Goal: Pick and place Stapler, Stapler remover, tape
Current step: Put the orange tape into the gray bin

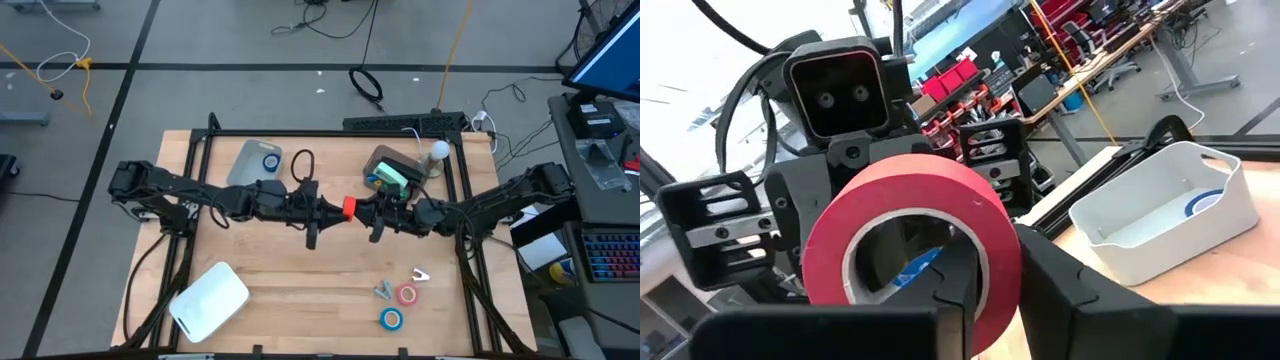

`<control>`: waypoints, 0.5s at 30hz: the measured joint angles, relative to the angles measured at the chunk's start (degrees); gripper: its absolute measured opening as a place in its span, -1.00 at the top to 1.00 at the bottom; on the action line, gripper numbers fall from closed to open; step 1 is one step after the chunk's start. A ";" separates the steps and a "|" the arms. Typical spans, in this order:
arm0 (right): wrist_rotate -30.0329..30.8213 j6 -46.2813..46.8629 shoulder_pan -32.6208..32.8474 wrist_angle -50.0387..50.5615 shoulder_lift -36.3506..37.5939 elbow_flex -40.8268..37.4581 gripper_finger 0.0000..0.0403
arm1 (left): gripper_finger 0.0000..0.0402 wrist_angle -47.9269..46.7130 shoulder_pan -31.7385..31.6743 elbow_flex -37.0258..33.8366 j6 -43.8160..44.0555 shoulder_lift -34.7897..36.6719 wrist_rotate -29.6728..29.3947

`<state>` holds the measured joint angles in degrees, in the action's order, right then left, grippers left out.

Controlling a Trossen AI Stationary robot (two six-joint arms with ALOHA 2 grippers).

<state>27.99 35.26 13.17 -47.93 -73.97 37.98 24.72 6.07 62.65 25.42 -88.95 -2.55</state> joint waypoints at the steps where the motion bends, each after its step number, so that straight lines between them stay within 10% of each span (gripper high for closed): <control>1: 0.00 -0.18 -0.01 0.02 0.00 0.00 0.72 | 0.83 -0.03 -0.04 0.00 0.07 0.00 -0.02; 15: -7.68 -0.97 0.03 8.01 2.77 -0.10 0.30 | 0.83 -13.12 0.10 0.05 -3.04 3.29 -0.90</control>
<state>20.31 34.30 13.21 -39.92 -71.20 37.88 11.59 6.17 62.70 22.38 -85.66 -3.45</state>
